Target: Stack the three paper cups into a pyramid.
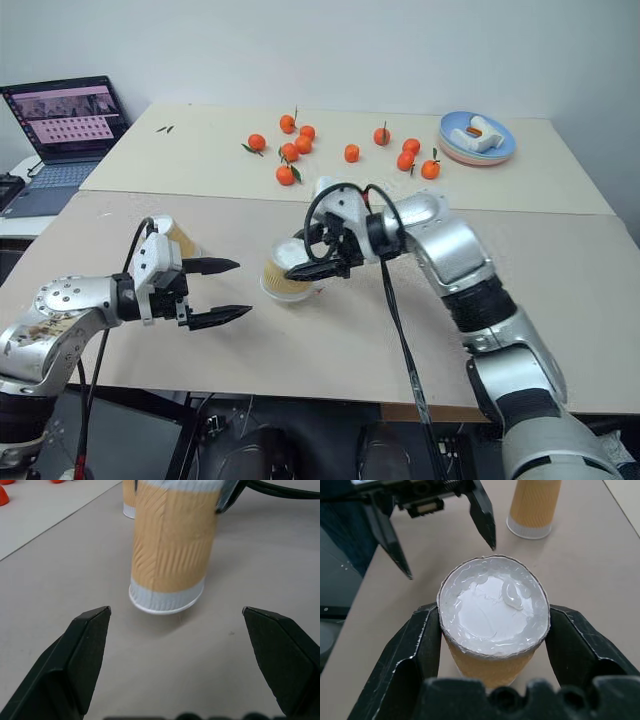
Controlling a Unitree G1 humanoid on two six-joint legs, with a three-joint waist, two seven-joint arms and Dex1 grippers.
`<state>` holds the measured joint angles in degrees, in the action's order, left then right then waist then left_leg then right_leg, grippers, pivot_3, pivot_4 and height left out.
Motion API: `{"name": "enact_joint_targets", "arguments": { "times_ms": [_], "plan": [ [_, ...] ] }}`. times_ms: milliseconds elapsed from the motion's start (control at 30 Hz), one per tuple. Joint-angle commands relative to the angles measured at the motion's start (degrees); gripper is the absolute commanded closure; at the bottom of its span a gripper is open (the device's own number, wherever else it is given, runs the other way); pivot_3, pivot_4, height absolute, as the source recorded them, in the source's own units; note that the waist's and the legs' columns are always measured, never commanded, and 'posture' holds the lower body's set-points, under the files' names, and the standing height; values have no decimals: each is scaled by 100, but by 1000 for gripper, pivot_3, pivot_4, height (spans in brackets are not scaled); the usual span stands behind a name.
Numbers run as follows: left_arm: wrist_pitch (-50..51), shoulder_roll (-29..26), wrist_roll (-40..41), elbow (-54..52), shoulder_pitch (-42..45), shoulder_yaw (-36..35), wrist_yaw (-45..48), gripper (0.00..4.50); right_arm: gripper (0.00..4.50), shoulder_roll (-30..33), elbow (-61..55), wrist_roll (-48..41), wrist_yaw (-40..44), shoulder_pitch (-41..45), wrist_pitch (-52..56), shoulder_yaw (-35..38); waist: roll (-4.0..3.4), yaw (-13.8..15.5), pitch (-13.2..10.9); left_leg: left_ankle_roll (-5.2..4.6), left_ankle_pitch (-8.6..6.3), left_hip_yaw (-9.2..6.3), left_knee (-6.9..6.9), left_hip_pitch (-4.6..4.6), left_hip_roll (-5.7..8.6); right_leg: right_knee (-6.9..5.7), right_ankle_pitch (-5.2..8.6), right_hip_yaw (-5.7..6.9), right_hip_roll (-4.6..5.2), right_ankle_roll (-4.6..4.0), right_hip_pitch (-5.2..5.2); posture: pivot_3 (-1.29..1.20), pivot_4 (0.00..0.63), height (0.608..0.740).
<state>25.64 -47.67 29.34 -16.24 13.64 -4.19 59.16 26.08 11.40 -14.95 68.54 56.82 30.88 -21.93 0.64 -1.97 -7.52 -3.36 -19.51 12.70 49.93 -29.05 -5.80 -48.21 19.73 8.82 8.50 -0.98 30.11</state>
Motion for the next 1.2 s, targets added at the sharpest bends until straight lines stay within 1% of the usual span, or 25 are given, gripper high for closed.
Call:
{"name": "enact_joint_targets", "arguments": {
  "times_ms": [33,267,300,367,400,533,633,733,800,867,967,1000,1033,1100,1133,1200],
  "plan": [
    [74,-55,99,-407,-130,-270,-120,0,1736,-226,686,310,167,375,-589,-66,0,-24,0,0,0,-2,0,-3,-2,0,0,3,-1,0,2,0,150,663],
    [207,-26,144,-707,-379,-399,-309,0,1736,-487,1286,545,390,481,-883,-7,0,-48,0,1,0,-3,0,-5,-2,-3,0,2,-3,0,4,0,150,663],
    [228,-20,150,-726,-396,-420,-336,0,740,-498,1306,549,402,473,-886,13,0,-50,0,1,1,-3,0,-5,-3,-3,0,3,-3,0,4,0,150,663],
    [246,-14,143,-745,-422,-447,-371,0,166,-512,1295,528,423,448,-890,70,0,-51,0,1,1,-3,0,-5,-3,-3,0,2,-3,0,3,0,150,663],
    [256,-10,147,-754,-434,-460,-385,0,73,-513,1272,516,420,435,-885,99,0,-51,0,1,1,-3,0,-5,-3,-3,0,2,-3,0,4,0,150,663],
    [277,-8,155,-784,-453,-466,-395,0,73,-400,972,370,346,410,-717,346,0,-46,0,1,1,-3,0,-5,-2,-3,0,2,-3,0,4,0,150,663],
    [270,-8,137,-735,-416,-446,-364,0,73,104,312,48,531,279,-316,770,-1,-28,0,1,1,-4,0,-7,-2,-2,0,3,-2,-1,4,0,150,663],
    [240,-9,104,-674,-374,-421,-334,0,73,760,-268,-254,561,6,70,1314,0,24,-1,1,0,-7,0,-9,1,2,0,5,0,0,2,0,150,663],
    [202,-2,70,-621,-366,-420,-319,0,73,1367,-974,-782,581,-448,691,2005,1,87,-1,0,0,-11,0,-10,2,6,-1,8,2,1,-1,0,150,663],
    [176,20,38,-575,-354,-412,-327,0,73,1746,-1652,-1263,510,-946,1233,2494,2,107,-2,0,0,-15,-1,-10,2,12,-1,11,3,1,-6,0,150,663],
    [148,75,-16,-506,-310,-354,-358,0,73,2078,-2575,-1570,49,-1990,1879,3047,4,98,0,1,0,-13,-3,-1,-5,9,-2,7,-2,0,-9,0,150,663],
    [140,89,-35,-484,-294,-339,-363,0,73,2113,-2775,-1561,-154,-2273,1987,3115,5,78,-1,2,1,-16,-6,9,-7,10,-1,7,-3,0,-17,0,150,663],
    [136,98,-52,-451,-268,-330,-369,0,73,2104,-2868,-1343,-509,-2500,1993,3057,5,54,-1,2,1,-13,-8,23,-7,12,-1,2,-4,0,-28,0,150,663],
    [147,111,-79,-381,-177,-315,-401,0,73,1877,-2658,-696,-1544,-2588,2142,2780,5,0,-2,2,1,-8,-9,44,-9,10,-2,-6,-3,-2,-42,0,150,663],
    [149,109,-88,-354,-128,-306,-405,0,73,1709,-2401,-324,-2119,-2511,2171,2613,5,-19,-3,2,1,-7,-6,67,-13,10,-2,-6,-3,-1,-66,0,150,663],
    [147,116,-94,-328,-34,-286,-410,0,73,1427,-2009,127,-2775,-2397,1902,2386,7,-44,-2,5,0,-8,-7,90,-22,11,11,-10,-1,17,-86,0,150,663]
  ]
}}
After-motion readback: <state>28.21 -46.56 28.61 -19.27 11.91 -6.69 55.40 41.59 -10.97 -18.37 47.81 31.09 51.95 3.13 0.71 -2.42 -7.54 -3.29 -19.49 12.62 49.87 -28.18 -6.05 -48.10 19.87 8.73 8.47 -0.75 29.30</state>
